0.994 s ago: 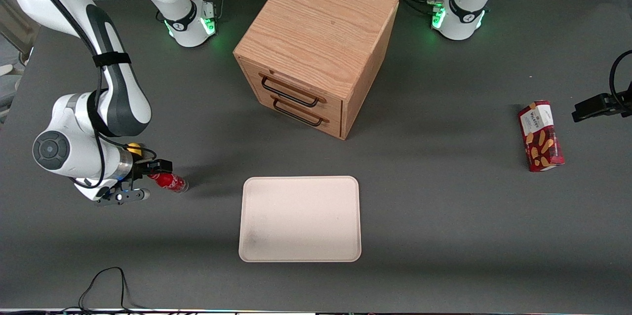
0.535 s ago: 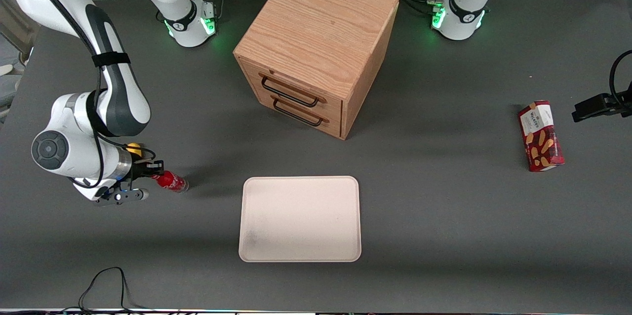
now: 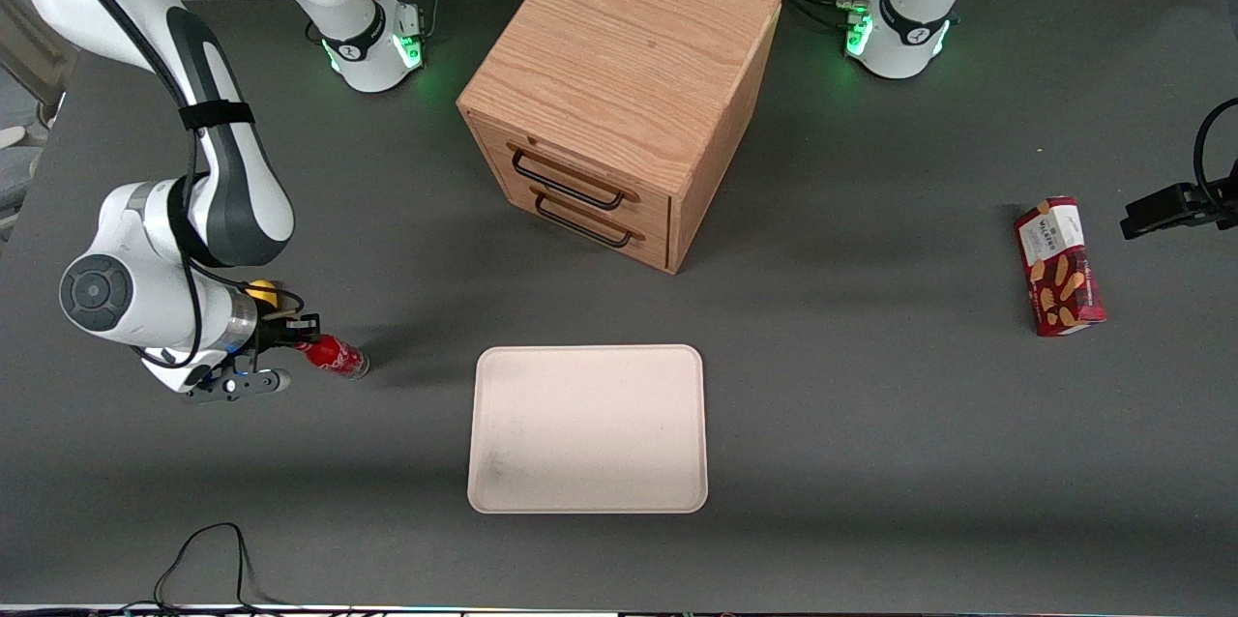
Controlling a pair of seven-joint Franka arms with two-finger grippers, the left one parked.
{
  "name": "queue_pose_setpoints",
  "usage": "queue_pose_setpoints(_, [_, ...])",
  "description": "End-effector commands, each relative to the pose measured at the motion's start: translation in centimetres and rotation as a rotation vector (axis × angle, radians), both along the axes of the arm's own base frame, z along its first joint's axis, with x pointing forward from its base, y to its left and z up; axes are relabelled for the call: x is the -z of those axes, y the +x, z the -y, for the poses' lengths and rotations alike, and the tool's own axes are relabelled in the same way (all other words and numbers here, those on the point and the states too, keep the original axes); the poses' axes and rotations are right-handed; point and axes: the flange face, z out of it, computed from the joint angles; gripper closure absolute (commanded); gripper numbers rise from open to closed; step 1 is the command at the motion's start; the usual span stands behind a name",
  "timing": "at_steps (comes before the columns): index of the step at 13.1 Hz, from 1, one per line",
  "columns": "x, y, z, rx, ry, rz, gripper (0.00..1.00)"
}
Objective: Place coke bottle on tray
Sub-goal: 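Close the right gripper around the red bottle's neck, then lift the red bottle with the right gripper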
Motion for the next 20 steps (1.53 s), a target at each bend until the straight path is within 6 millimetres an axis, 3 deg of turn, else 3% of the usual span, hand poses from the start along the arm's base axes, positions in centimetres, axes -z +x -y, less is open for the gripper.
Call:
queue_pose_setpoints(1, [-5.3,-0.3,0.1,0.008,0.004,-0.032,1.00])
queue_pose_setpoints(4, [-10.3,0.1,0.2,0.011,0.004,-0.068,1.00])
queue_pose_setpoints(9, [-21.2,-0.7,0.9,0.019,-0.003,-0.132,1.00])
queue_pose_setpoints(12, [-24.3,-0.9,0.8,0.064,-0.012,-0.119,1.00])
queue_pose_setpoints(14, [-24.4,0.0,0.0,0.095,-0.016,-0.110,1.00])
queue_pose_setpoints(16, [-23.1,1.4,-1.5,0.120,-0.018,-0.111,1.00])
queue_pose_setpoints(20, [-17.3,5.8,-8.4,0.265,0.033,-0.058,1.00])
